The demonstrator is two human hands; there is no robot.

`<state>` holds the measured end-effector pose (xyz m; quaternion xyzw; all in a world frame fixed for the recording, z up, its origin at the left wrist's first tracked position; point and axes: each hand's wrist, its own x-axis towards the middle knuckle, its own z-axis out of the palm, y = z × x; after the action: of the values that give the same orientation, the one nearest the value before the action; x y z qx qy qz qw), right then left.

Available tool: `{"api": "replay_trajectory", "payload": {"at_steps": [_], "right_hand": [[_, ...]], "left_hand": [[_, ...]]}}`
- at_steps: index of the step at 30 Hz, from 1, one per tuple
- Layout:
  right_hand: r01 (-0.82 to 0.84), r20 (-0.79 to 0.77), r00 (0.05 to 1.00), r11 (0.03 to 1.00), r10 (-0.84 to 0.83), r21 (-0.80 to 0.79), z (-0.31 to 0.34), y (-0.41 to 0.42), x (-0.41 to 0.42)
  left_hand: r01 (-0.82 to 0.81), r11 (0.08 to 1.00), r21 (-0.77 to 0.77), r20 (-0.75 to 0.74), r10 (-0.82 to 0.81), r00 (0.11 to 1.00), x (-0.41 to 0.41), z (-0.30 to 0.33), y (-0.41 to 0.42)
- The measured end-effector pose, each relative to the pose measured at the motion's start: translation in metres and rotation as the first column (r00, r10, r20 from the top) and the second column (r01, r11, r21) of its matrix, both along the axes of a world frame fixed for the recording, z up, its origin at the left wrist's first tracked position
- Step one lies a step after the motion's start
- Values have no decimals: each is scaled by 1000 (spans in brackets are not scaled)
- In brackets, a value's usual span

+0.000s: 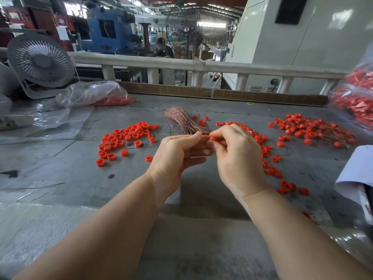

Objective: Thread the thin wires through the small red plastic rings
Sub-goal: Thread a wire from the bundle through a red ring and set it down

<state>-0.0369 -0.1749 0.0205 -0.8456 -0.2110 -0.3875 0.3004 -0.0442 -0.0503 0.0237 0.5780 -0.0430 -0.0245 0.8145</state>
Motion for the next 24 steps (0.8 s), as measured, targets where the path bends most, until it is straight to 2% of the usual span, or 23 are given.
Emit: {"api": "replay_trajectory", "payload": {"at_steps": [5,11,18,21,24], "right_hand": [[16,5,1000,1000,-15,-15,-1,1,0],[-53,-23,998,998,54,13,0,-1,-1],[-73,-36,997,997,73,-6,-1,-2,0],[-117,-45,992,993,118,29,0,-2,1],[-163,-88,980,977,176,141,1,-1,2]], "left_hand": [[-7,1000,5,15,7,1000,2,-1,0],[-25,1000,-11,2,25,1000,4,-1,2],[-38,997,73,-13,39,999,5,-5,0],[-16,999,29,-27,16,999,7,-5,0],[1,996,-87,-46,-5,999,8,-5,1]]}}
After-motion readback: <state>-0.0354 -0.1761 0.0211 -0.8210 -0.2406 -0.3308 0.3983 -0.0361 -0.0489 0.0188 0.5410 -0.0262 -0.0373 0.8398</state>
